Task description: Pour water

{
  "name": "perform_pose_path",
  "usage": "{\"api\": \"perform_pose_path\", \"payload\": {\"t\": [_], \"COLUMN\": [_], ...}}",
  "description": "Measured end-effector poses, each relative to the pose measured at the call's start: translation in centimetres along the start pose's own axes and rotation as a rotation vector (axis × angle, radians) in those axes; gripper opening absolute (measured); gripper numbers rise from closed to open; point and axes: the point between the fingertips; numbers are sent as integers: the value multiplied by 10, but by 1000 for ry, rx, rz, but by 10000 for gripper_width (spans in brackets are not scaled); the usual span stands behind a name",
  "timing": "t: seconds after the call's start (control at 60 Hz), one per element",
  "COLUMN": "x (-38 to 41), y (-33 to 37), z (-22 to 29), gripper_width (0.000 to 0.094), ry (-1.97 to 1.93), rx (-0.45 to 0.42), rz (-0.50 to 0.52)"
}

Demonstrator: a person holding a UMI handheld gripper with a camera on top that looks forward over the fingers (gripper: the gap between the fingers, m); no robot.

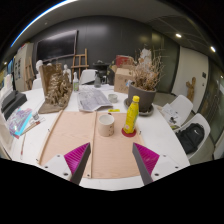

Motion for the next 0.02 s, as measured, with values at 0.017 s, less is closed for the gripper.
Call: {"api": "perform_pose_path", "payload": {"t": [0.017], "x": [0], "y": [0], "z": [-1], "gripper_width": [859], "ry": [1], "rx": [3], "rz": [-3]}}
Point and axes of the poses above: the point between the fingertips, and its own axes, seen from behind it with the camera up: x to the left, z up, y backward, against the way the camera looks, and after that the axes turned 14 degrees about -z, right-handed
